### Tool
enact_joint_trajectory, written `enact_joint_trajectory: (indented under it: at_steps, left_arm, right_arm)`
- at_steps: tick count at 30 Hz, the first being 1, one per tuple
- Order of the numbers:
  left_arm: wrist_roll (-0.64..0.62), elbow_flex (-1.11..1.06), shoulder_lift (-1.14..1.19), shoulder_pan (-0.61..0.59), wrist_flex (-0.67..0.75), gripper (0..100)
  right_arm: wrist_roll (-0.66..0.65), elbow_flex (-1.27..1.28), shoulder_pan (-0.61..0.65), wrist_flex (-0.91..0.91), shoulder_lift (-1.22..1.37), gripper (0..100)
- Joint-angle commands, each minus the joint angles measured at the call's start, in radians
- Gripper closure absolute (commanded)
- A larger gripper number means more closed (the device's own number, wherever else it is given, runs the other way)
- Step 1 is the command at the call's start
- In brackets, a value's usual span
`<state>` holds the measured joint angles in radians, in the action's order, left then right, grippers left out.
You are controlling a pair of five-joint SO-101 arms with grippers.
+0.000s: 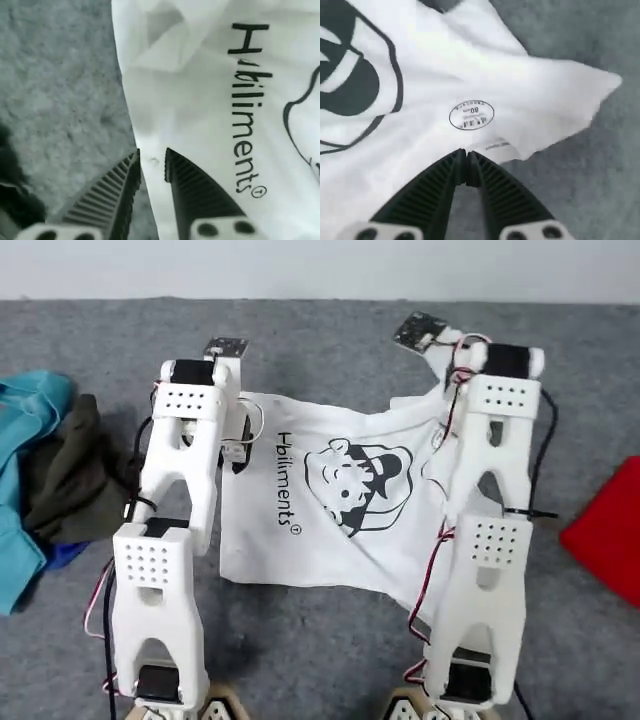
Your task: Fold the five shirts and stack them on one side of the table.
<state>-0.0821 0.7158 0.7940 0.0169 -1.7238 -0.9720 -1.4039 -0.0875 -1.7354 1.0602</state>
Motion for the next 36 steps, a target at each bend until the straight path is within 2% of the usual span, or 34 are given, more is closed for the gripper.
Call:
enact_joint_trajectory:
  at_steps: [1, 5, 6, 8, 15, 20, 24, 29, 32, 36]
  left_arm:
    - [-0.014, 0.004, -0.083, -0.005, -0.032, 91]
    - [-0.015, -0.004, -0.107, -0.014, -0.032, 91]
    - [-0.015, -0.016, -0.121, -0.014, -0.032, 91]
    - [-0.015, -0.045, -0.149, -0.014, -0.032, 91]
    - [-0.015, -0.232, -0.313, -0.017, -0.034, 91]
    - [-0.014, -0.371, -0.445, -0.017, -0.032, 91]
    - [-0.011, -0.441, -0.511, -0.017, -0.032, 91]
    - [-0.014, -0.484, -0.532, -0.014, -0.032, 91]
    - [-0.014, -0.495, -0.532, -0.014, -0.032, 91]
    - [-0.014, -0.495, -0.532, -0.015, -0.032, 91]
  right_arm:
    - [0.075, -0.080, -0.028, 0.084, 0.005, 94.4]
    - [0.186, -0.115, -0.053, 0.105, 0.018, 69.7]
    - [0.176, -0.118, -0.053, 0.107, 0.021, 65.3]
    - [0.143, -0.112, -0.050, 0.117, 0.035, 63.4]
    - [0.129, -0.091, -0.064, 0.389, 0.200, 67.9]
    - [0.069, -0.091, -0.070, 0.486, 0.291, 68.1]
    - [0.066, -0.091, -0.094, 0.492, 0.331, 70.8]
    - [0.069, -0.101, -0.113, 0.469, 0.308, 98.9]
    - [0.068, -0.101, -0.114, 0.446, 0.280, 95.2]
    - [0.069, -0.101, -0.113, 0.394, 0.219, 98.8]
